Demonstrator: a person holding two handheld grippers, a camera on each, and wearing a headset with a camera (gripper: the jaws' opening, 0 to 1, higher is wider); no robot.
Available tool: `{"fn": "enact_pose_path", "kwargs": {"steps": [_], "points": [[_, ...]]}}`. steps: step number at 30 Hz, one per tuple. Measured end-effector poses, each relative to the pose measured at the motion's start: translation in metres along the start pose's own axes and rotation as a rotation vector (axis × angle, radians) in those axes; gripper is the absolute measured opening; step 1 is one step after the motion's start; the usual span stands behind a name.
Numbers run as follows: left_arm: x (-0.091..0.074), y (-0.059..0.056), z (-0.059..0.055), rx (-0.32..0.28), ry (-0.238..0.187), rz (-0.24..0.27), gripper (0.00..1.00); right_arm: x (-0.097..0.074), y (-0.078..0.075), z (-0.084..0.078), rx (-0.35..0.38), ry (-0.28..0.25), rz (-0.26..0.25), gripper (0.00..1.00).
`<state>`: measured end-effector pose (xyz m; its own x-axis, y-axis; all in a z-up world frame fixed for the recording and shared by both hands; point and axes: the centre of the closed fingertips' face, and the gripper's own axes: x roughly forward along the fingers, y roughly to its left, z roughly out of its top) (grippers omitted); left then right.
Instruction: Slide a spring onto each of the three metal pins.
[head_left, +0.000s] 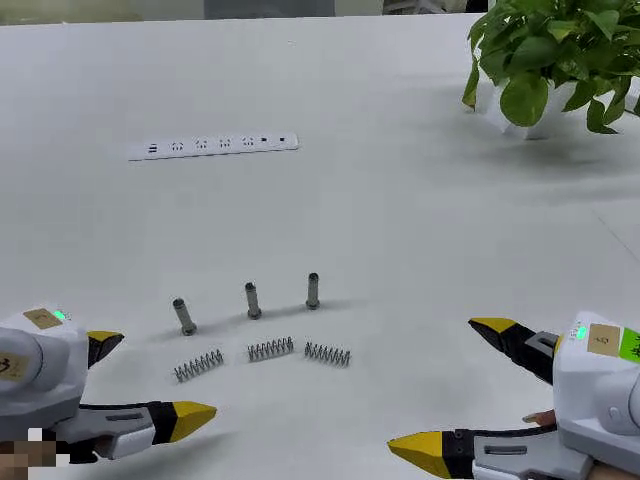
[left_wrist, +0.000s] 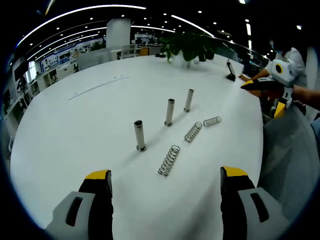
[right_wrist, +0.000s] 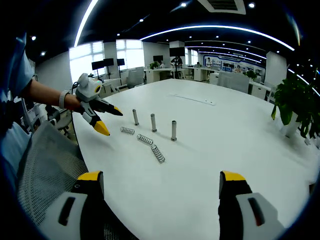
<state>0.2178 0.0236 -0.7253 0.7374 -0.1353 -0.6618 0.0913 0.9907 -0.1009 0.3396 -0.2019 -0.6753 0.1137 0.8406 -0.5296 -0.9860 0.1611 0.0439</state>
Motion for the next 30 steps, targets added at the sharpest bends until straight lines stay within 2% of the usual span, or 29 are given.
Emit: {"fn": "enact_pose_path", "kwargs": {"steps": [3,7,9,13,16,19,24,27,30], "points": [[0.0,0.002,-0.005,0.015,0.01,-0.009,0.84,0.0,0.0,0.0,0.0,0.0,0.0,0.97],[0.002,-0.008,-0.004,0.025,0.013,-0.022,0.74,-0.001,0.0,-0.001,0.002,0.001,-0.001,0.97],[0.003,-0.002,-0.006,0.03,0.021,-0.027,0.7,-0.001,0.0,-0.002,0.003,0.003,-0.001,0.97],[0.008,-0.007,-0.006,0.058,0.047,-0.034,0.59,-0.002,0.0,-0.002,0.008,0.003,-0.001,0.97],[0.01,-0.004,-0.006,0.069,0.064,-0.041,0.53,-0.002,0.0,-0.003,0.01,0.002,-0.003,0.97],[0.012,0.002,-0.006,0.083,0.081,-0.04,0.49,-0.002,0.0,-0.002,0.013,0.0,-0.004,0.97],[0.017,-0.001,-0.006,0.098,0.112,-0.046,0.39,-0.002,-0.001,-0.004,0.016,-0.002,-0.006,0.96],[0.018,0.005,-0.006,0.108,0.128,-0.052,0.36,-0.002,-0.001,-0.005,0.019,-0.002,-0.007,0.96],[0.021,0.004,-0.006,0.123,0.143,-0.052,0.32,-0.003,-0.002,-0.007,0.022,-0.001,-0.01,0.96]]}}
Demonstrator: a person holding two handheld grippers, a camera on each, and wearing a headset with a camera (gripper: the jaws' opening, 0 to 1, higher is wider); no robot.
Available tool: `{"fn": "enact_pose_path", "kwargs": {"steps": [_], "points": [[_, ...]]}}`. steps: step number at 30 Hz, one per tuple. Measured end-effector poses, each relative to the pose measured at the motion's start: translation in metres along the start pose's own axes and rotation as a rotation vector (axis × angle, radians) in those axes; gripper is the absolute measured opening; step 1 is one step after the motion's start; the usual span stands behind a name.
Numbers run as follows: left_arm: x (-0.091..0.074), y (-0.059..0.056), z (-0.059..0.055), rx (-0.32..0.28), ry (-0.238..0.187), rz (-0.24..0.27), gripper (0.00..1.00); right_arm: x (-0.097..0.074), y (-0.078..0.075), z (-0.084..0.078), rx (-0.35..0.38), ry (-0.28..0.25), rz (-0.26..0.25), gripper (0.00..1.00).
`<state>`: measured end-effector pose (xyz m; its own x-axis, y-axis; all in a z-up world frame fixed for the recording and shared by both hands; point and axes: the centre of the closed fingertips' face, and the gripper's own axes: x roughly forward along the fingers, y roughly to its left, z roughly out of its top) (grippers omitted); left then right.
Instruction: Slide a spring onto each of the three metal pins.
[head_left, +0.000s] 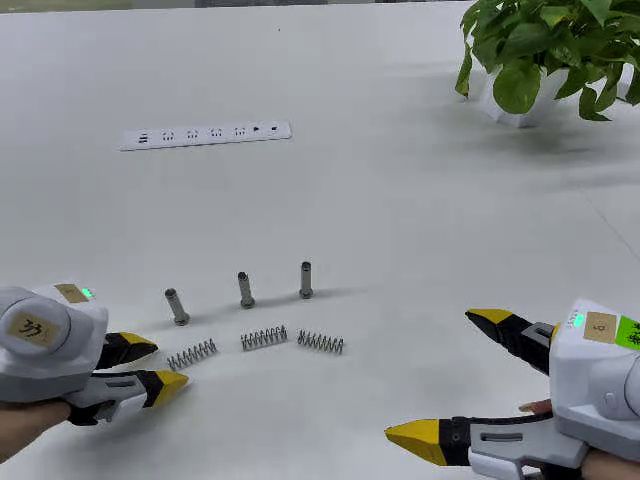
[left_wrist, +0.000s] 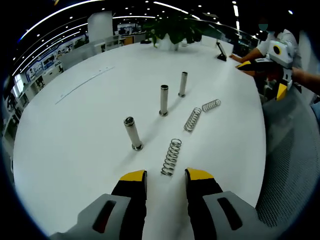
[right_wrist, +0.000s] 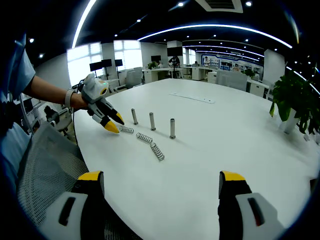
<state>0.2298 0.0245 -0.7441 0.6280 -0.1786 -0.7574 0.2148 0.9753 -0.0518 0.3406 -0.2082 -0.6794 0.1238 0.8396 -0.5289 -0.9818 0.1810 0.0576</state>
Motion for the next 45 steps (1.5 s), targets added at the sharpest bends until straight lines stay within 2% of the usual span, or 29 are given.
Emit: {"fn": "enact_pose_path", "kwargs": {"steps": [3,7,11,19,21,23,25,32,37,43,45], "points": [[0.002,0.003,-0.001,0.012,0.019,0.0,0.29,-0.001,0.0,0.0,0.002,0.001,-0.002,0.96],[0.005,-0.001,0.0,0.024,0.032,-0.006,0.25,-0.002,0.001,0.001,0.006,0.0,-0.003,0.96],[0.007,0.001,0.0,0.034,0.044,-0.01,0.21,-0.002,-0.001,-0.001,0.008,0.0,-0.004,0.96],[0.008,0.004,-0.001,0.063,0.066,-0.009,0.17,-0.003,0.0,0.0,0.009,0.0,-0.004,0.96],[0.009,-0.001,0.0,0.079,0.078,-0.005,0.17,-0.002,0.0,-0.001,0.009,0.0,-0.003,0.96],[0.009,0.004,-0.002,0.108,0.091,-0.001,0.17,-0.002,0.0,-0.001,0.01,-0.001,-0.002,0.96],[0.01,0.001,-0.002,0.122,0.1,0.001,0.17,-0.002,0.0,-0.001,0.008,0.001,0.001,0.96],[0.01,0.001,-0.002,0.151,0.129,0.004,0.13,-0.001,0.0,0.0,0.005,0.001,0.005,0.96],[0.011,0.006,-0.003,0.143,0.145,0.003,0.12,-0.001,0.001,0.0,0.005,0.0,0.006,0.96],[0.011,0.002,-0.002,0.132,0.148,0.007,0.1,-0.002,0.003,0.001,0.008,0.0,0.006,0.96],[0.01,-0.003,-0.001,0.122,0.142,0.009,0.1,-0.002,0.002,0.0,0.007,-0.001,0.005,0.96]]}}
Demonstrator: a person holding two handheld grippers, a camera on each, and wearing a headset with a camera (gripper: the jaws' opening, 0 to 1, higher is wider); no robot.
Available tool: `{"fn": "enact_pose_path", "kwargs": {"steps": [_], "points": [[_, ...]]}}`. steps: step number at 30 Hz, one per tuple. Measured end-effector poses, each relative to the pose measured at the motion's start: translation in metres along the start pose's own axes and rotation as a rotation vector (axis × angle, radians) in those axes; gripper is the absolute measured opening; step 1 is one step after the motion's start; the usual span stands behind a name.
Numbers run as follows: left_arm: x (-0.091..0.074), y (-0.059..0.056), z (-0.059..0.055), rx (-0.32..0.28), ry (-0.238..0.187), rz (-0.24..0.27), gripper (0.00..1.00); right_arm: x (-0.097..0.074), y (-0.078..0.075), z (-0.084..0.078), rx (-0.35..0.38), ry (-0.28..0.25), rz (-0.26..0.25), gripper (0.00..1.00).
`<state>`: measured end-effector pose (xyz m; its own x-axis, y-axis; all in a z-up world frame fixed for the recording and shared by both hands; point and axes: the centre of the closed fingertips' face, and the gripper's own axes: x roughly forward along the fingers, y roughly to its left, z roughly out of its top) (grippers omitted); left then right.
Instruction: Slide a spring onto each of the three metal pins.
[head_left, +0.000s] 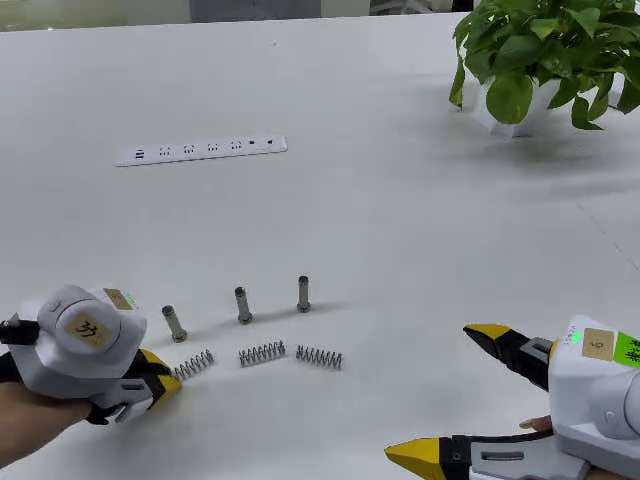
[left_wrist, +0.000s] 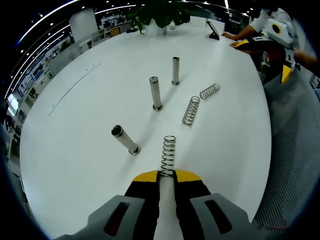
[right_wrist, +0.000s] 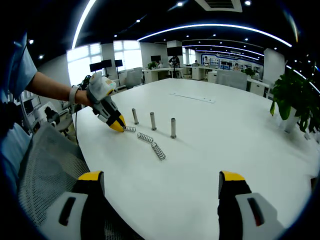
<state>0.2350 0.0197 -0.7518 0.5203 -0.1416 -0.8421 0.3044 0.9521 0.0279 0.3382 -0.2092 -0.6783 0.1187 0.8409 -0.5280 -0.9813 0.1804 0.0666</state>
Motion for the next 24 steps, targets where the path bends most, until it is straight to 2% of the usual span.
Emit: {"fn": "enact_pose_path", "kwargs": {"steps": [8,10,16,20,24], "points": [[-0.002,0.003,-0.001,-0.017,-0.031,-0.001,0.1,0.0,0.0,0.0,-0.003,0.003,0.004,0.96],[-0.001,-0.002,0.001,-0.025,-0.04,-0.004,0.1,0.001,0.0,-0.001,-0.002,0.004,0.006,0.96],[-0.006,-0.008,0.002,-0.047,-0.072,-0.013,0.09,0.002,0.002,0.0,-0.011,0.009,0.014,0.96],[-0.014,-0.015,0.008,-0.056,-0.097,-0.012,0.09,0.003,0.003,0.001,-0.015,0.011,0.02,0.96],[-0.018,-0.015,0.008,-0.061,-0.126,-0.009,0.09,0.005,0.006,0.003,-0.025,0.013,0.029,0.96]]}}
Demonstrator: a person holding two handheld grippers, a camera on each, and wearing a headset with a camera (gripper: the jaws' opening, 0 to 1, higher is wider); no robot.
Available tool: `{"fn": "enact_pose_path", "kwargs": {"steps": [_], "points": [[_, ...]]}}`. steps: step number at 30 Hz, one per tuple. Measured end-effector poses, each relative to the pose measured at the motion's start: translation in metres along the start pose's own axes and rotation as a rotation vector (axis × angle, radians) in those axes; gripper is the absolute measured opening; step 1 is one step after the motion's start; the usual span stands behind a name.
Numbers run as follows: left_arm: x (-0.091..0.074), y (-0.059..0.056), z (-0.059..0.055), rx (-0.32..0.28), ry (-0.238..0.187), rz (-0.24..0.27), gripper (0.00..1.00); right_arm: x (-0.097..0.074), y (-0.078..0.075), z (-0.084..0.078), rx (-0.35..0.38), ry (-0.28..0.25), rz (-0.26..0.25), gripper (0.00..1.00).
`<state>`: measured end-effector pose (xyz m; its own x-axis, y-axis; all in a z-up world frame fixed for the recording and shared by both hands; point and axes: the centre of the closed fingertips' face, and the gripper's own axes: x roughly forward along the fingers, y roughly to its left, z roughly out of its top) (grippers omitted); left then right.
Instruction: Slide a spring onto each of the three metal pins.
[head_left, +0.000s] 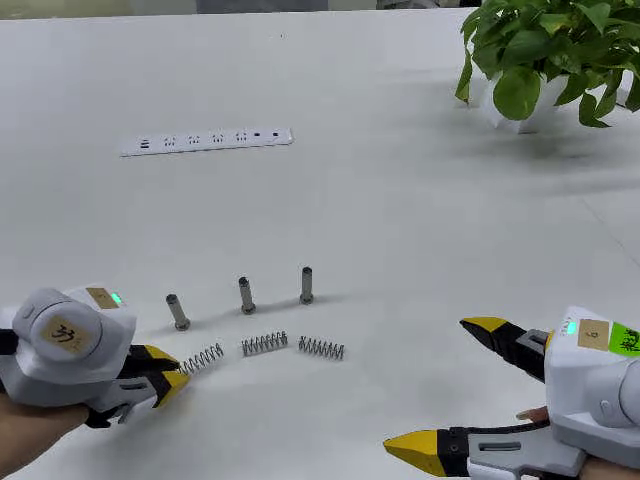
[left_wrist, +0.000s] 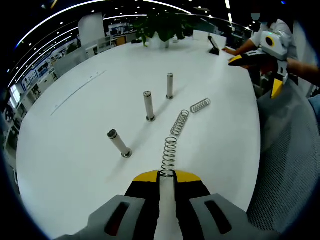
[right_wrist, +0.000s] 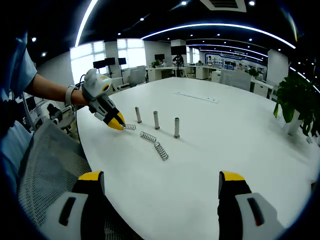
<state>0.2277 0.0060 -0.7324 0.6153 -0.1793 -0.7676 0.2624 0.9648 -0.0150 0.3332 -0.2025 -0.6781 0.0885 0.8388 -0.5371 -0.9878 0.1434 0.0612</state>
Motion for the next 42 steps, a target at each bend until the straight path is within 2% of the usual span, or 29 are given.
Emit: {"fn": "enact_pose_path", "kwargs": {"steps": [3,6,8,9,12,13,17,23,27,31,35,39,42], "points": [[-0.004,-0.005,0.002,0.003,-0.02,-0.005,0.09,0.002,0.001,0.001,-0.005,0.0,0.008,0.96],[-0.01,-0.018,0.009,0.009,-0.04,-0.015,0.09,0.005,0.004,0.002,-0.015,0.002,0.026,0.95],[-0.01,-0.018,0.009,0.007,-0.054,-0.017,0.09,0.006,0.006,0.005,-0.014,-0.001,0.035,0.95],[-0.012,-0.023,0.012,0.007,-0.062,-0.019,0.09,0.007,0.007,0.007,-0.015,-0.003,0.04,0.95],[-0.013,-0.03,0.016,0.005,-0.086,-0.029,0.09,0.009,0.009,0.011,-0.019,-0.009,0.054,0.95],[-0.015,-0.036,0.019,0.007,-0.094,-0.034,0.09,0.01,0.01,0.012,-0.021,-0.012,0.061,0.95],[-0.015,-0.048,0.023,0.026,-0.134,-0.07,0.09,0.013,0.016,0.017,-0.024,-0.016,0.094,0.95],[-0.015,-0.063,0.028,0.038,-0.158,-0.102,0.09,0.016,0.025,0.026,-0.024,-0.023,0.146,0.94],[-0.016,-0.074,0.033,0.057,-0.182,-0.133,0.09,0.02,0.03,0.029,-0.035,-0.02,0.199,0.92],[-0.018,-0.085,0.038,0.082,-0.201,-0.171,0.09,0.023,0.042,0.036,-0.043,-0.013,0.277,0.85],[-0.019,-0.089,0.041,0.093,-0.215,-0.192,0.09,0.027,0.05,0.035,-0.067,0.009,0.346,0.78],[-0.021,-0.093,0.043,0.111,-0.223,-0.216,0.09,0.028,0.064,0.035,-0.112,0.049,0.424,0.66],[-0.023,-0.098,0.047,0.128,-0.227,-0.233,0.09,0.029,0.072,0.038,-0.139,0.057,0.459,0.58]]}}
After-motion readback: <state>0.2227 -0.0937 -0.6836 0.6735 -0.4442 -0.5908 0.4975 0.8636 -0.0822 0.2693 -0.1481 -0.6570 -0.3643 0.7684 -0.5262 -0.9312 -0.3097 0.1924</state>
